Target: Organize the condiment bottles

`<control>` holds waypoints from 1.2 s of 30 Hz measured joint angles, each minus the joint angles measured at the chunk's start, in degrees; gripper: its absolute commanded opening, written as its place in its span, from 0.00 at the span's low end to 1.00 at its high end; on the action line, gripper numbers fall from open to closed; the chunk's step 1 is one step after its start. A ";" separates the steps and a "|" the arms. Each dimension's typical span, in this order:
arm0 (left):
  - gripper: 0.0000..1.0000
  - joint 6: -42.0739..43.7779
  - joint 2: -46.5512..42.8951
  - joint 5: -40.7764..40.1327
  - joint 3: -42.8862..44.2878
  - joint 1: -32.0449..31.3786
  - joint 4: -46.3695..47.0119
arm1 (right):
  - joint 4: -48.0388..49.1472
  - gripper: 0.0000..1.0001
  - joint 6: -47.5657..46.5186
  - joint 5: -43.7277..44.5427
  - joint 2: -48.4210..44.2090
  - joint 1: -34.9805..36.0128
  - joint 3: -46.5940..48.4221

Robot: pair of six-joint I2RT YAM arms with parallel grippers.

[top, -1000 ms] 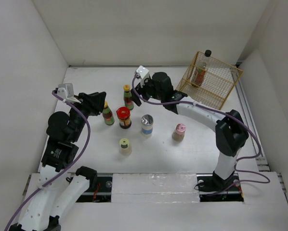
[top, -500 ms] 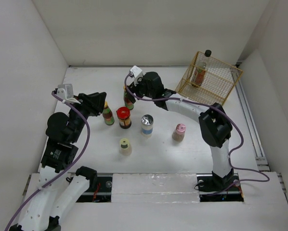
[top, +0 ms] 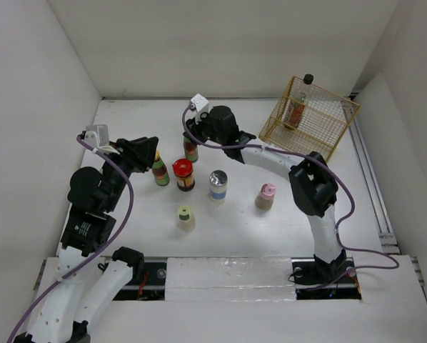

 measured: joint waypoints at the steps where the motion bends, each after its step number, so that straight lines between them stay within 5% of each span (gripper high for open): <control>1: 0.34 0.00 0.00 0.00 0.00 0.00 0.00 | 1.22 0.12 0.26 -0.04 -0.15 -0.02 -0.79; 7: 0.34 0.00 0.00 0.22 0.00 0.00 0.00 | 0.72 0.12 1.64 1.03 -4.07 0.00 -3.87; 14: 0.34 0.00 -0.11 0.42 0.00 0.00 -0.02 | -4.76 0.10 1.97 4.15 -20.06 -2.08 -5.25; 22: 0.35 0.02 -0.61 0.63 0.00 0.00 0.02 | -6.67 0.07 2.16 9.68 -38.91 -17.92 -4.07; 36: 0.37 0.02 -1.09 1.07 0.00 0.00 0.61 | -22.05 0.05 1.97 14.10 -34.18 -41.83 2.45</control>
